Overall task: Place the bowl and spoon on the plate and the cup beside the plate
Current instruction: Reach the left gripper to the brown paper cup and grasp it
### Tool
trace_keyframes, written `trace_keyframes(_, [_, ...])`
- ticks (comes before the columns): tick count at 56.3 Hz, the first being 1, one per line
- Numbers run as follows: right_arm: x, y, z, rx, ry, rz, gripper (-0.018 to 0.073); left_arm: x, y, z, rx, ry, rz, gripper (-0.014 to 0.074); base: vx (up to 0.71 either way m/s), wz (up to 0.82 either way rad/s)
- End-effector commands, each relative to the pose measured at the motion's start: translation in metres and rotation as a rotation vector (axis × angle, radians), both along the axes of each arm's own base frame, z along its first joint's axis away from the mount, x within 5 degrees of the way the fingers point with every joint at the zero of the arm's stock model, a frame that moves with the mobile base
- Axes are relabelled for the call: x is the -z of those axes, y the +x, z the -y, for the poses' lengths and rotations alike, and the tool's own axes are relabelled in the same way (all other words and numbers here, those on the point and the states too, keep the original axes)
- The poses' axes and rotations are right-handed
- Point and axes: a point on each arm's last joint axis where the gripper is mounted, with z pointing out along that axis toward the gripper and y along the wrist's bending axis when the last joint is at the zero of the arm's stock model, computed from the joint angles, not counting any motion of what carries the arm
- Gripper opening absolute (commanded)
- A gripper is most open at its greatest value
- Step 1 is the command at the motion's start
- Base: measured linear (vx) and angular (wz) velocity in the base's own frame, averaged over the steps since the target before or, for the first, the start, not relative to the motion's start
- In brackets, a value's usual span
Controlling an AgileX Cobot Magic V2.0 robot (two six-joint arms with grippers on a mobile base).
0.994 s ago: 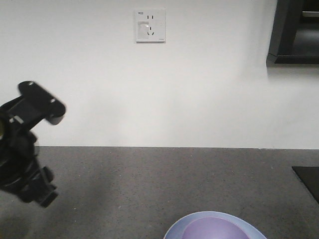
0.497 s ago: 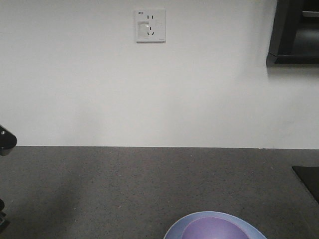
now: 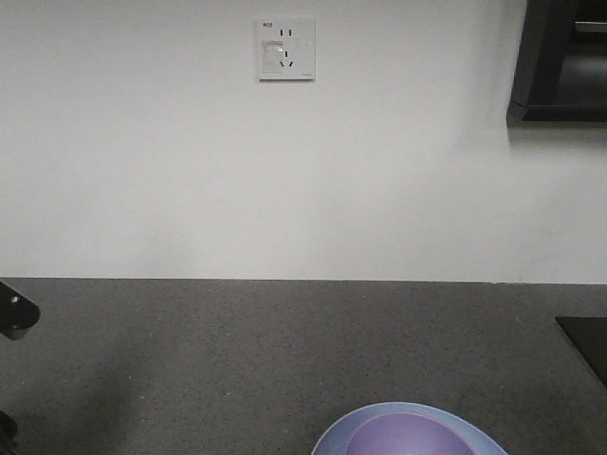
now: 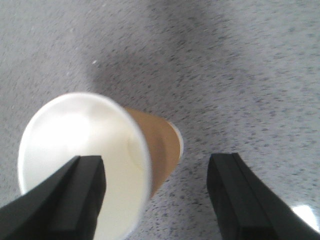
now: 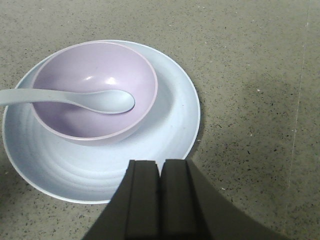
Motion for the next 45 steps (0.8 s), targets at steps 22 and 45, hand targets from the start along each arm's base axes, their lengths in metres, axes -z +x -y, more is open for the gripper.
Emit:
trace_keyframes(22, [-0.013,0.003,0.000,0.011,0.017,0.083,-0.0008,0.013,0.025,0.000,-0.033,-0.037,0.002,0.0310,0.00,0.00])
trace_keyframes(45, [-0.013,0.003,0.000,0.011,0.017,0.086,-0.0008,-0.023,0.013,0.016,0.049,-0.099,0.122,-0.0008,0.00,0.00])
